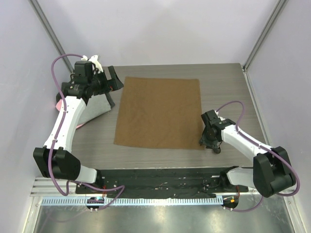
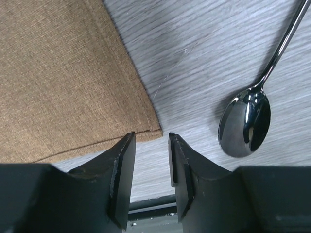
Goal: Fold the napkin, place the utensils inside, and roll it up
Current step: Fold the napkin
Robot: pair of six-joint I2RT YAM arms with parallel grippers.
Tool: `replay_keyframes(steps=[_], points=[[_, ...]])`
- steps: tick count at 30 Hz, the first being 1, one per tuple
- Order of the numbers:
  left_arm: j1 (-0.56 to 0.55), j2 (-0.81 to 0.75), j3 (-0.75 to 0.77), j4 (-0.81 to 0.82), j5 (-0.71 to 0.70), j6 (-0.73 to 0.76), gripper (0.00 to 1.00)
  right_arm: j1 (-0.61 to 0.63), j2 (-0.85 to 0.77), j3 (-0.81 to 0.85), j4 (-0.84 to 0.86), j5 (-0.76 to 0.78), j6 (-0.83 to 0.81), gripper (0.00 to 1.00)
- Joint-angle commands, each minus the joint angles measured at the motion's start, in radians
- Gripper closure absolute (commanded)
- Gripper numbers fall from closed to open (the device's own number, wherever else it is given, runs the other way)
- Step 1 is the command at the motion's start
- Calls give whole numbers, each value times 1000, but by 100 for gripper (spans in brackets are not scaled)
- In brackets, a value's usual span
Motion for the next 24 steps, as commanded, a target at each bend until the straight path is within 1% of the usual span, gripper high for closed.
replay_keyframes(steps=[1, 11, 14, 22, 24], points=[[-2, -7, -4, 36, 23, -9, 0, -9, 19, -15, 60, -2, -17, 61], [-3, -2, -7, 39, 33, -12, 0, -11, 45, -65, 89, 1, -8, 63], [-3, -2, -7, 40, 35, -12, 0, -9, 47, -79, 95, 2, -3, 65], [-2, -5, -7, 39, 35, -13, 0, -11, 48, -96, 120, -10, -4, 78], [-2, -5, -7, 39, 33, -13, 0, -9, 39, -91, 120, -10, -9, 84]])
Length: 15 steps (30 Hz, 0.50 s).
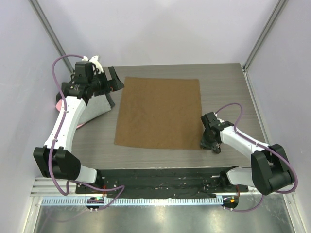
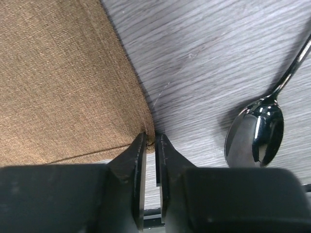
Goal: Fold the napkin, place the utensils inside, and roll it up
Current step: Fold the napkin
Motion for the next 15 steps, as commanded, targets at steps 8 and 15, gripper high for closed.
replay_keyframes(steps=[8, 15], points=[[-3, -11, 1, 37, 21, 0, 0, -1, -60, 30, -30, 50, -1, 99], [-2, -18, -1, 42, 33, -6, 0, -21, -145, 136, -162, 121, -26, 99]])
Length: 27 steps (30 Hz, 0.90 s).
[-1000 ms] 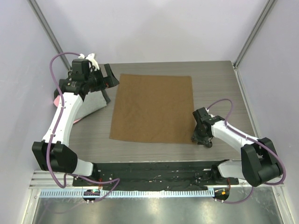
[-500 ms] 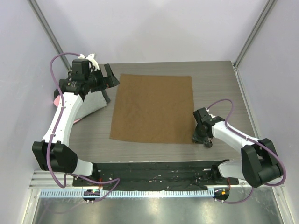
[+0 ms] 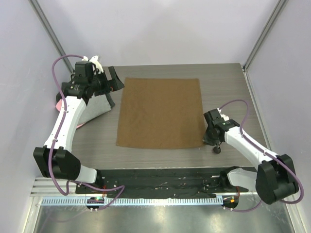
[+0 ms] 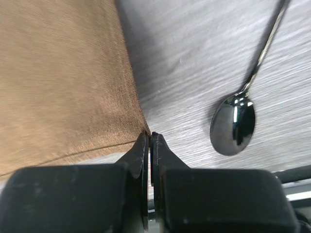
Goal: Fold the napkin, place the utensils inside, and roll it up
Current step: Fold the napkin
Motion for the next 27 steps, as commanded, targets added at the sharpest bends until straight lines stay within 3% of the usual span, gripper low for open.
replay_keyframes(steps=[1, 7, 11, 16, 23, 27], points=[[-2, -22, -1, 42, 33, -2, 0, -16, -69, 107, -92, 88, -19, 99], [-3, -37, 1, 50, 71, -11, 0, -32, -110, 175, -209, 151, -36, 99], [-3, -71, -7, 44, -3, 8, 0, -40, -196, 224, -295, 185, -21, 99], [-2, -70, 2, 41, 49, -5, 0, -42, -258, 342, -408, 257, -5, 99], [-3, -93, -11, 56, 77, -15, 0, -43, -262, 416, -488, 274, -10, 99], [-3, -77, -14, 61, 79, -20, 0, -40, -178, 477, -461, 200, -51, 99]])
